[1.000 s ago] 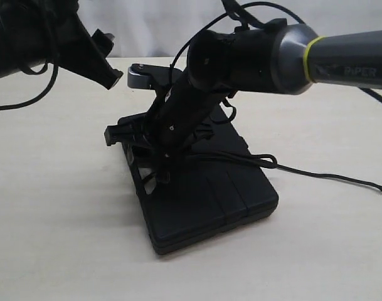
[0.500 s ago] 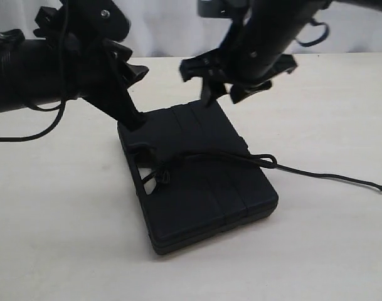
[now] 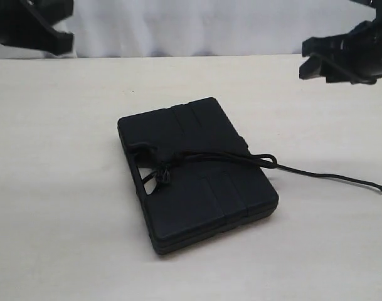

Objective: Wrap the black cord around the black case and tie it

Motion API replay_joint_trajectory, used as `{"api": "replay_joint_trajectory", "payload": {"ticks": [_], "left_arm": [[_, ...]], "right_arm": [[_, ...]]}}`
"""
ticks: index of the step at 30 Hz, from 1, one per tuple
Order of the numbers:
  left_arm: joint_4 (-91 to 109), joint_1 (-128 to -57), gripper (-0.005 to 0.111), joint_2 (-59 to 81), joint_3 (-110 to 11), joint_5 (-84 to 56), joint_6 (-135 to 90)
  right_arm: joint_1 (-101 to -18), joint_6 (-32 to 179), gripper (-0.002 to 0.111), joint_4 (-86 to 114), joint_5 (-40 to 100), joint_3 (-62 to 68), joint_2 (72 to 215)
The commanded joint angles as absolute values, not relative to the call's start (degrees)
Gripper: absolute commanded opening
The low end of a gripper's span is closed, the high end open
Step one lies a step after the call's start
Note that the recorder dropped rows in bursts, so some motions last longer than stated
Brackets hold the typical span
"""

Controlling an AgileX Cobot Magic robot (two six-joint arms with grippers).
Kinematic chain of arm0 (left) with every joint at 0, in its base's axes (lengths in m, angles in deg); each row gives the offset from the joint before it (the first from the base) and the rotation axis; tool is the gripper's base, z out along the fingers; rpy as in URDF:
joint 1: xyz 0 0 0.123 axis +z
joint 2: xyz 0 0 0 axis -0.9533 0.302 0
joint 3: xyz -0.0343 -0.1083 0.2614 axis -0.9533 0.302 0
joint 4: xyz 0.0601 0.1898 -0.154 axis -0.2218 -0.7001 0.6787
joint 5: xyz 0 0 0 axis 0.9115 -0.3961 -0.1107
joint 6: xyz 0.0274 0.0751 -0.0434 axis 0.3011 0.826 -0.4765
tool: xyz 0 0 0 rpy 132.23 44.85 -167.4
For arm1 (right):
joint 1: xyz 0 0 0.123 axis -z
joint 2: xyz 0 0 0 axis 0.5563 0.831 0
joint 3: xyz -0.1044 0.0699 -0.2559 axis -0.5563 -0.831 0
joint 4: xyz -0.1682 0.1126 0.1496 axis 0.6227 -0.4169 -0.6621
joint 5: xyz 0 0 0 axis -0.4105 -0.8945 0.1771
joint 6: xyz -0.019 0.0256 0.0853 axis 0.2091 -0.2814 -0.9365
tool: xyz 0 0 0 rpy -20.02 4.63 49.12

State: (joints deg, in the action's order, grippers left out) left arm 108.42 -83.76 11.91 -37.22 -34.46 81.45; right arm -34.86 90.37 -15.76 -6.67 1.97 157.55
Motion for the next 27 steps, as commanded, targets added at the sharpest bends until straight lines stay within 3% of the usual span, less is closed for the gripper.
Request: {"api": "replay_joint_trajectory", "payload": {"ticks": [1,3,5,10,12,15,20,23,27], "left_arm": [[108.62,-71.87,0.0,4.6,-37.03,-49.9,73.77],[108.62,-71.11,0.0,0.81,-35.86,-49.77,72.37],[108.62,-73.76,0.0,-4.02,-34.96,-40.95,71.01],[101.53,-86.77,0.0,-11.71,-32.48,20.05,79.92],[97.59,-90.02,0.0,-11.42,-32.3,27.49,81.98],[97.16,-93.18,0.0,-11.42,-32.3,25.66,81.62],[91.25,-93.71,0.0,-13.87,-32.3,-1.03,56.8],[58.28,-94.16,0.0,-13.96,-32.43,-4.2,13.41],[11.03,-95.11,0.0,-16.72,-26.08,10.16,-36.1]], "right_arm": [[-34.58,97.35,0.027,-20.54,-5.52,1.66,151.33],[-34.58,97.83,0.015,-20.67,-4.35,-0.17,147.28],[-34.58,101.03,0.005,-23.88,-0.91,-3.55,143.14],[-34.58,107.21,0.004,-31.72,0.77,-7.43,136.64],[-34.58,107.21,0.004,-31.72,0.03,-7.43,136.23],[-34.58,107.21,0.004,-32.17,-0.21,-7.43,136.12],[-34.58,107.21,0.004,-32.46,-0.21,-7.43,136.12],[-34.58,108.56,0.004,-34.36,-0.38,-7.43,136.12],[-34.58,109.44,0.004,-35.57,-0.9,-7.43,136.12]]}}
